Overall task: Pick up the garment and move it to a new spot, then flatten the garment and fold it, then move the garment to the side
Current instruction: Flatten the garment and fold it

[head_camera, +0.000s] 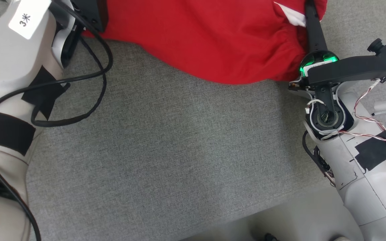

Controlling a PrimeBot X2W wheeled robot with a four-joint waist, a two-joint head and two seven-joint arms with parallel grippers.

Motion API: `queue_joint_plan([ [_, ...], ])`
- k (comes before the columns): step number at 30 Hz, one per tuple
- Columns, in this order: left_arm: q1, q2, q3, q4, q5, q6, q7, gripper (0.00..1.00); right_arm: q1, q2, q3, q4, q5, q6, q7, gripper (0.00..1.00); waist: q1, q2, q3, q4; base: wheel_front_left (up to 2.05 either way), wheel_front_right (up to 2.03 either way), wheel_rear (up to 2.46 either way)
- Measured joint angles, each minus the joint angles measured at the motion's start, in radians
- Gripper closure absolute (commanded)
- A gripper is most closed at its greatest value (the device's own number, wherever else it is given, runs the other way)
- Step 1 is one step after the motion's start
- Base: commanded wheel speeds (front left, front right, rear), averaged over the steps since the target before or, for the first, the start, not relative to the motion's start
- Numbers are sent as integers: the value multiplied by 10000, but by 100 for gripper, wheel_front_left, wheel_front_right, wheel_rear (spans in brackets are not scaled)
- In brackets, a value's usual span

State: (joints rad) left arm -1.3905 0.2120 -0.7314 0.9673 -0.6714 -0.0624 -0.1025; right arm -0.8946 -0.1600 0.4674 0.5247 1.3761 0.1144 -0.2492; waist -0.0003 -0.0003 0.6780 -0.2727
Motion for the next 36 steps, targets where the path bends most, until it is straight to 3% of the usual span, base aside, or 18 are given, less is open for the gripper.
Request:
queue_joint_plan([
  [8, 0, -299, -15, 583, -8, -182, -420, 0, -118, -23, 171, 430, -59, 0, -4, 0, 2, 3, -233, 102, 0, 0, 0],
  [19, 134, -167, -96, 899, -73, -535, -1087, 0, -196, -228, 825, 1233, -675, 52, 13, 0, 5, 5, -948, 318, 0, 0, 0],
  [25, 1078, 109, -71, 648, -307, -612, -1313, 0, -178, -761, 1356, 1802, -1327, 90, 13, 0, 6, 6, -1643, 482, 0, 0, 0],
  [36, 2722, 324, -472, -477, -706, -692, -1465, 0, 701, -1104, 1741, 1996, -1400, 90, 12, 0, 3, 5, -2948, 801, 0, 0, 0],
])
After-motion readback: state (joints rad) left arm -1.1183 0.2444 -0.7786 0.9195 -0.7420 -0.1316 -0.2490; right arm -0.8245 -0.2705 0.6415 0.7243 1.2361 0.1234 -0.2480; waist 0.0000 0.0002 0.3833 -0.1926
